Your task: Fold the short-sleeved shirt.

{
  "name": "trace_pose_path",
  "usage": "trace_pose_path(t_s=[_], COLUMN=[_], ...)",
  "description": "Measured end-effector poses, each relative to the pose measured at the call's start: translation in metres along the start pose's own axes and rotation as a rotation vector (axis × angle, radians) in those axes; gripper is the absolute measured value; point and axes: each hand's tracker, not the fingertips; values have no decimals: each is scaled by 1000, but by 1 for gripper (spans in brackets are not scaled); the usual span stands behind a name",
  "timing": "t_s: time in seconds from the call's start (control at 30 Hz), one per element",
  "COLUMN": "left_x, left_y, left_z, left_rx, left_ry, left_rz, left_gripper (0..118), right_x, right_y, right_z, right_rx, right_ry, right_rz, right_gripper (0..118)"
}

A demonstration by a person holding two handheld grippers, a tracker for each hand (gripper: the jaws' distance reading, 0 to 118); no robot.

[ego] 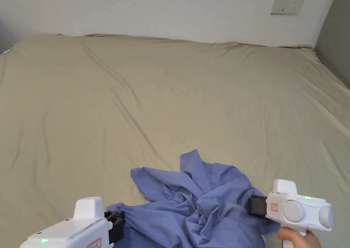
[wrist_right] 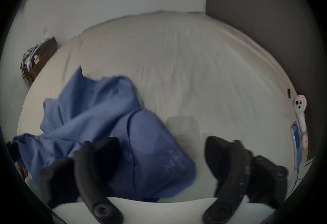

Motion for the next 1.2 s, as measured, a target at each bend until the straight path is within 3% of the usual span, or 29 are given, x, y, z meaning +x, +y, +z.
trace_pose_path(t_s=[0.07,0.1,0.13,0.17,0.4,0.7,0.9,1.2], left_x=[0,0,0,1,-4,-6,-11,2], left_y=[0,-1,-1,0,44,211,346,480], left_z=[-4,-4,-4,-4,5,29,54,68], left_rx=[-6,-9,-9,-11,54,306,426,563], left_ry=[-2,0,1,0,-66,4,59,122], left_rz=[-1,-4,-5,-3,66,-25,12,86], left_gripper=[3,3,3,3,3,3,3,3], right_x=[-1,-5,-6,-6,-1,1,6,17], right_y=[-4,-7,-7,-5,35,152,243,343], right_z=[-7,1,10,15,88,206,262,283], right_rx=[-53,-8,40,56,249,533,669,765], right_ry=[61,40,42,76,45,-39,-83,-11], right_rz=[10,8,24,36,125,216,174,65], right_gripper=[62,50,20,12,12,12,12,12])
